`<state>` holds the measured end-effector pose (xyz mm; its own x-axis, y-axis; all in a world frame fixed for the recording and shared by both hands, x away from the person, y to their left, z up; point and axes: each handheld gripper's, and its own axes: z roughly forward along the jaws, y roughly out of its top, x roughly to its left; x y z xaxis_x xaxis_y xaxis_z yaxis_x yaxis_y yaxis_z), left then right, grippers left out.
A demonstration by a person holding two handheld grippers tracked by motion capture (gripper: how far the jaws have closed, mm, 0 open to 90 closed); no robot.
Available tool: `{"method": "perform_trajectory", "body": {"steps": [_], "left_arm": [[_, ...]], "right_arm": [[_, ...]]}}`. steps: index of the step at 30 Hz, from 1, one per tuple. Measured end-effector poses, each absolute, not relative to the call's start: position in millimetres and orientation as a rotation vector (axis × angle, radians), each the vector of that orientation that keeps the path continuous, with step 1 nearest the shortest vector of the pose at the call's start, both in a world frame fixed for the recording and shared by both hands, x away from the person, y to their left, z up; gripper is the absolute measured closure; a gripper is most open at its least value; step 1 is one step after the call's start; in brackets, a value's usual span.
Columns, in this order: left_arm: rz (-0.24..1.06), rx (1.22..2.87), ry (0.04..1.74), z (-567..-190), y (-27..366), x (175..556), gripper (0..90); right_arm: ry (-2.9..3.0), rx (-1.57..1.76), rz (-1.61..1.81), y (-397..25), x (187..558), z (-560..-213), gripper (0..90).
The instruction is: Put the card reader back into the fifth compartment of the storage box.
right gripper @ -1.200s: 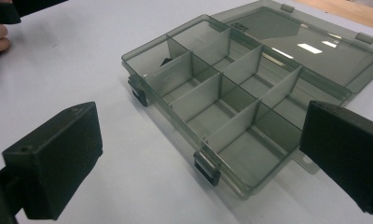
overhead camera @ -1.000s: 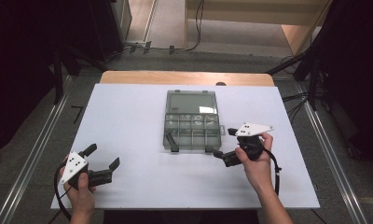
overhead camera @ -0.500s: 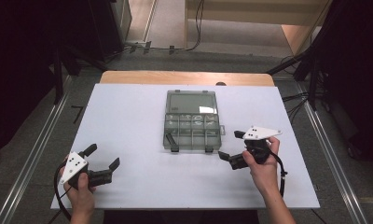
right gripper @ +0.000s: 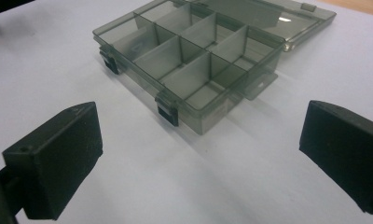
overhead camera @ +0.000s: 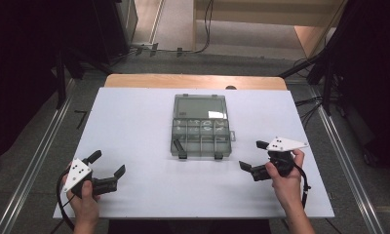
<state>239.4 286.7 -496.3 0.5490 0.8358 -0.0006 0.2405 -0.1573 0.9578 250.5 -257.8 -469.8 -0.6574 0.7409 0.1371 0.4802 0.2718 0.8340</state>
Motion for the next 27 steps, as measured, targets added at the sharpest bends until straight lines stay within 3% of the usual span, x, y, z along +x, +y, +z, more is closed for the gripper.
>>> {"method": "perform_trajectory", "body": {"steps": [27], "left_arm": [[0.677, 1.693, 0.913, -496.3, 286.4, 239.1, 1.3]], "right_arm": [[2.172, 1.246, 1.316, -306.6, 229.6, -487.0, 0.0]]}}
